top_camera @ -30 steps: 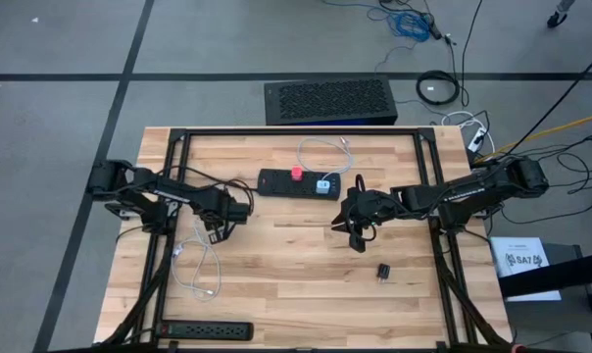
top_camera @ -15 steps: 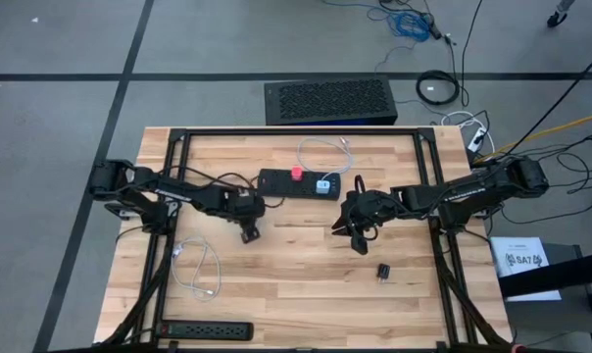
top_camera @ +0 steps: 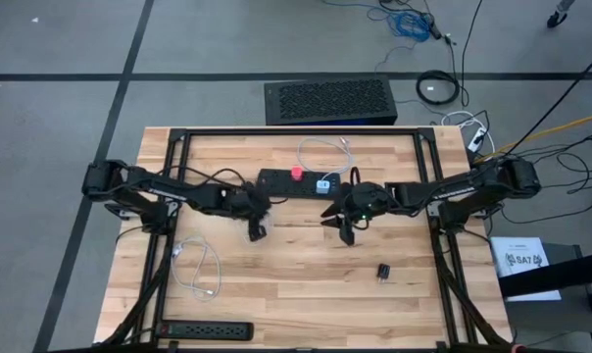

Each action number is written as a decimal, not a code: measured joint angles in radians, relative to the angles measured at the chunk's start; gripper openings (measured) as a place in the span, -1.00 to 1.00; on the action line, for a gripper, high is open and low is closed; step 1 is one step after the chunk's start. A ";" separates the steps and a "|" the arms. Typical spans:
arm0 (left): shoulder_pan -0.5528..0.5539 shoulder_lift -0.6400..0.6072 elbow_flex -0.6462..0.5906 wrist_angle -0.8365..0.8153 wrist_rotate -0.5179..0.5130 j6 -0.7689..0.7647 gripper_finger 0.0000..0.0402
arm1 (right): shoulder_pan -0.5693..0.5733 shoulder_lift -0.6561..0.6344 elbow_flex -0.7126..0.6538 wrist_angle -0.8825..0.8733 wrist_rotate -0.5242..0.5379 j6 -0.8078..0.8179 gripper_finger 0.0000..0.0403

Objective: Insert USB
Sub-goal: Insert the white USB cable into the pink charger adapter

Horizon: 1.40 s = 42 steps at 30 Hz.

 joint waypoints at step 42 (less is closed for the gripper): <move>0.062 0.132 0.010 -0.090 0.045 0.209 -0.96 | -0.010 0.051 0.000 0.049 0.000 -0.030 -0.31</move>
